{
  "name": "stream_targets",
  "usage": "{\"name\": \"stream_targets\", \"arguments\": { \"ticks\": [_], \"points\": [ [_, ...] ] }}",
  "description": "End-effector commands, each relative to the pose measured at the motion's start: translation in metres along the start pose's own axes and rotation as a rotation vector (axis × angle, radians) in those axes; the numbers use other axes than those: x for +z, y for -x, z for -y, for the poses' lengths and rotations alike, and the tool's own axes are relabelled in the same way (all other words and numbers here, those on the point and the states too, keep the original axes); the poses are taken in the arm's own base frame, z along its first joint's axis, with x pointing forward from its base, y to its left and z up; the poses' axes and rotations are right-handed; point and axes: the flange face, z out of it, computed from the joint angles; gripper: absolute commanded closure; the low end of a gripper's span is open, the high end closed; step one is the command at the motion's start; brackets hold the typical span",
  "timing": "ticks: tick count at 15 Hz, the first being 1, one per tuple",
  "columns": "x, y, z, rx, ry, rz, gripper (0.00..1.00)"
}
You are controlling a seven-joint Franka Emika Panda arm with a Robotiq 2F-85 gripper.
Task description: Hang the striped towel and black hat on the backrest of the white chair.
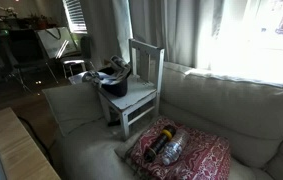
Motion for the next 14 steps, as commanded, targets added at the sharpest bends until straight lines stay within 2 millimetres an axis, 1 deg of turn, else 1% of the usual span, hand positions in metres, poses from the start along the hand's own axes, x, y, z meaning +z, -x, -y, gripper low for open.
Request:
{"name": "stream_targets", "arguments": {
  "ticks": [1,3,4,5,8,9,10,11,12,14],
  "points": [
    [-0.001,0.0,0.0,0.0,0.0,0.001,0.0],
    [-0.001,0.0,0.0,0.0,0.0,0.001,0.0],
    [0.013,-0.013,0.01,-0.027,-0.002,0.011,0.0],
    [0.022,-0.023,0.02,-0.056,-0.019,0.002,0.0],
    [0.05,-0.065,0.06,-0.101,-0.092,-0.146,0.0],
    [0.052,-0.082,0.077,-0.117,-0.098,-0.207,0.0],
    [0.062,-0.096,0.09,-0.133,-0.112,-0.255,0.0],
    [0.08,-0.111,0.105,-0.153,-0.123,-0.284,0.0],
    [0.093,-0.124,0.118,-0.181,-0.129,-0.3,0.0],
    [0.121,-0.143,0.141,-0.229,-0.14,-0.312,0.0]
  ]
}}
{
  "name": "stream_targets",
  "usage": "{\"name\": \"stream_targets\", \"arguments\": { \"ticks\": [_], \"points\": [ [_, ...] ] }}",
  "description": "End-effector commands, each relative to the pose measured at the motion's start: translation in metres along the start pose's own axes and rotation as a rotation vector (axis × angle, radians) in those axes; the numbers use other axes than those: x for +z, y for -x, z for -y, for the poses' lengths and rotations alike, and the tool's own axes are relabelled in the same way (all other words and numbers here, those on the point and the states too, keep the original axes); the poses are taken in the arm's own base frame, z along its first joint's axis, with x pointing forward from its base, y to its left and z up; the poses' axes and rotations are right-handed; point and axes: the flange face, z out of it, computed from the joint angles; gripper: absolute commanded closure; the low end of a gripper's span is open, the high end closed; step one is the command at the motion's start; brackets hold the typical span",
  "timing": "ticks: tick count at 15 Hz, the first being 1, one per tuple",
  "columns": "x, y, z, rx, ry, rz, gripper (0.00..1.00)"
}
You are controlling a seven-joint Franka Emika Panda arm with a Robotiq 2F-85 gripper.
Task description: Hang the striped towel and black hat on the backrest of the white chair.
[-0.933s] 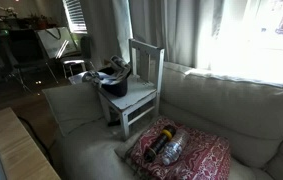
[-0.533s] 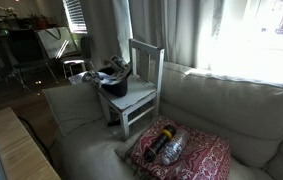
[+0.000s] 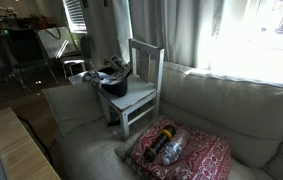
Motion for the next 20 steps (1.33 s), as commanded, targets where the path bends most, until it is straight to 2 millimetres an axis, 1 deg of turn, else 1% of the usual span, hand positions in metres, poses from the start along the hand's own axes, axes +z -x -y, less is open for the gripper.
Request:
{"name": "stream_targets", "arguments": {
  "ticks": [1,2,3,4,5,6,10,12,13,14,16,20],
  "points": [
    [0.063,-0.02,0.025,-0.072,-0.043,-0.012,0.0],
    [0.078,-0.024,0.03,-0.08,-0.054,-0.015,0.0],
    [0.052,-0.019,0.025,-0.053,-0.026,-0.007,0.0],
    [0.067,-0.023,0.029,-0.062,-0.033,-0.004,0.0],
    [0.076,-0.025,0.032,-0.066,-0.037,0.0,0.0],
    [0.08,-0.026,0.032,-0.068,-0.039,0.002,0.0],
    [0.077,-0.027,0.031,-0.072,-0.039,-0.005,0.0],
    [0.096,-0.031,0.02,-0.104,-0.091,-0.054,0.0],
    [0.101,-0.033,0.018,-0.133,-0.082,-0.067,0.0],
    [0.106,-0.036,0.016,-0.165,-0.109,-0.1,0.0],
    [0.12,-0.04,0.01,-0.226,-0.131,-0.125,0.0],
    [0.158,-0.044,-0.002,-0.307,-0.163,-0.123,0.0]
  ]
}}
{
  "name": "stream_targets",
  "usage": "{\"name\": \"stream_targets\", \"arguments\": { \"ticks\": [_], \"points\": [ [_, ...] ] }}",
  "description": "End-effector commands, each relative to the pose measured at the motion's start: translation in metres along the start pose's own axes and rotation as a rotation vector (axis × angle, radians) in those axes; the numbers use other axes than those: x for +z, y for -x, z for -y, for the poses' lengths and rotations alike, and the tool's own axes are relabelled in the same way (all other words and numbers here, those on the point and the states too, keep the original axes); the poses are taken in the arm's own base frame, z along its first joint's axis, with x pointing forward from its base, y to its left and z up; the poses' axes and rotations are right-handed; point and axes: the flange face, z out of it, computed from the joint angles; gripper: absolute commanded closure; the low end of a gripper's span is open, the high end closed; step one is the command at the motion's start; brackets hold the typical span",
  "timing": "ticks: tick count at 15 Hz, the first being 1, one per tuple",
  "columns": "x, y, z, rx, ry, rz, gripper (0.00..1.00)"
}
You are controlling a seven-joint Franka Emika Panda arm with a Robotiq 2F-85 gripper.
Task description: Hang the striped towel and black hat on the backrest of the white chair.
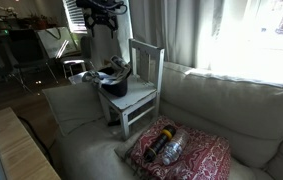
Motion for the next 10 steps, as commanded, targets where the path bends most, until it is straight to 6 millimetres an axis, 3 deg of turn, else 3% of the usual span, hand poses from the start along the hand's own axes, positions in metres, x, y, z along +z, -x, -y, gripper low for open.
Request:
{"name": "stream_targets", "arguments": {
  "ticks": [1,10],
  "points": [
    [0.035,0.002,-0.018,-0.054,-0.032,0.007,0.0],
    [0.094,0.013,-0.036,-0.006,-0.018,-0.007,0.0]
  ]
}}
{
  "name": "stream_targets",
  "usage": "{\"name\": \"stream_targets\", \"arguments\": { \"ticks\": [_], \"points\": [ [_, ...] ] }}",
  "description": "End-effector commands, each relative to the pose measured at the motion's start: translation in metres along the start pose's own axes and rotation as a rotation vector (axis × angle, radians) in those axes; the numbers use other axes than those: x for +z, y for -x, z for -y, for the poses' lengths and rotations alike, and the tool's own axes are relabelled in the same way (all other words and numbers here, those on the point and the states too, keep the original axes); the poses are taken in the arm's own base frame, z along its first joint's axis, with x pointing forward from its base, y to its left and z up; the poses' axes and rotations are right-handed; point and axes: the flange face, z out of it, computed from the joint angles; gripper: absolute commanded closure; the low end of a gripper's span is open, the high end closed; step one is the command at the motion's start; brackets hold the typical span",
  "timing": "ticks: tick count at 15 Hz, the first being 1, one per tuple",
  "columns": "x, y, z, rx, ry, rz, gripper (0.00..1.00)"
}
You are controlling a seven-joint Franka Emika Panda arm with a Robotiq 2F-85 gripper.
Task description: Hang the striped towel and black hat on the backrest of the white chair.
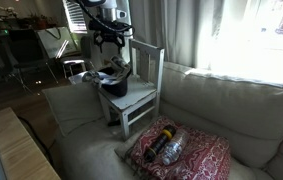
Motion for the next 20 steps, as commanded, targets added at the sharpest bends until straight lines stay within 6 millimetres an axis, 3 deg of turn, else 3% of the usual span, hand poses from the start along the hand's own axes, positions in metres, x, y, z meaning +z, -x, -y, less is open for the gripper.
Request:
{"name": "stream_targets", "arguments": {
  "ticks": [1,2,4,13,14,17,20],
  "points": [
    [0.022,0.002,-0.005,0.001,-0.013,-0.001,0.04],
    [0.026,0.003,-0.006,0.004,-0.015,0.001,0.2],
    [0.032,0.004,-0.007,0.013,-0.022,-0.001,0.29],
    [0.041,0.006,-0.016,0.036,0.002,-0.037,0.96],
    [0.041,0.006,-0.016,0.039,0.006,-0.042,1.0],
    [0.035,0.004,-0.017,0.035,0.021,-0.044,1.0],
    [-0.006,-0.005,-0.015,0.011,0.045,-0.03,0.99]
  ]
}}
